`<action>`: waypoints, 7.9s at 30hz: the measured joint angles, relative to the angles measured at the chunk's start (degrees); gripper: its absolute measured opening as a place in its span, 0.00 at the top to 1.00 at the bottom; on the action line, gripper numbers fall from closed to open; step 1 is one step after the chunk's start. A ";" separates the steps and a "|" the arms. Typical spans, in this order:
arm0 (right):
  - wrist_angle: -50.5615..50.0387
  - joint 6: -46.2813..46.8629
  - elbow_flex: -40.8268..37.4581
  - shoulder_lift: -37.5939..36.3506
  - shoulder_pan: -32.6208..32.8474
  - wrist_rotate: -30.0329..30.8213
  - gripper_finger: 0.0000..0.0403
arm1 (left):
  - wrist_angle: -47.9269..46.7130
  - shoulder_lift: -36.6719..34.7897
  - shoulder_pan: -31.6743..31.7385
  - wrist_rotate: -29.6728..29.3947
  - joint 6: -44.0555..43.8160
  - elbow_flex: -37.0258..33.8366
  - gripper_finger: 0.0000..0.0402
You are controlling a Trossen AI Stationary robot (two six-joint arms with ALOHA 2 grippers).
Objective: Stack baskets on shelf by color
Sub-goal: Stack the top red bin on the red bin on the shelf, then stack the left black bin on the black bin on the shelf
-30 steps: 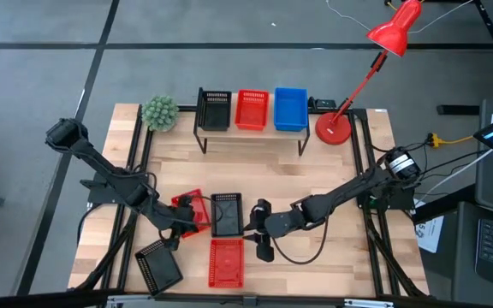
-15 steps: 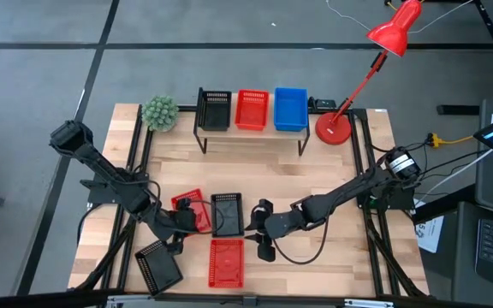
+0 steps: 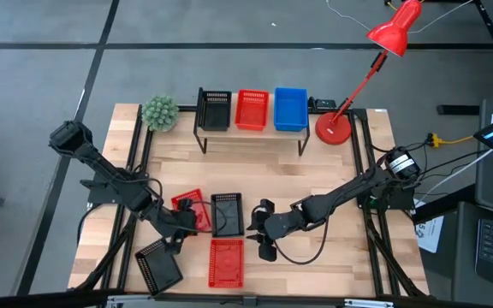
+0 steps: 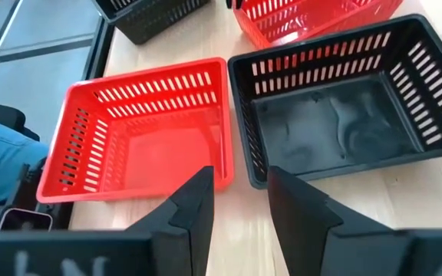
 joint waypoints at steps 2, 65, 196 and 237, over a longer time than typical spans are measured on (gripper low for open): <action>-0.50 0.01 0.00 -0.02 0.00 0.00 0.70 | -0.54 -0.02 0.87 2.17 -0.75 0.00 0.91; -39.49 37.42 -0.76 -0.09 0.79 13.69 0.70 | -20.66 13.12 56.58 18.37 54.24 48.49 1.00; -15.86 14.77 -3.63 0.00 14.42 8.99 0.70 | -35.10 22.51 16.45 -0.55 5.02 38.43 0.80; -20.67 6.41 -3.65 -0.20 4.44 10.84 0.70 | -25.66 28.33 5.61 -5.58 -0.59 30.51 0.80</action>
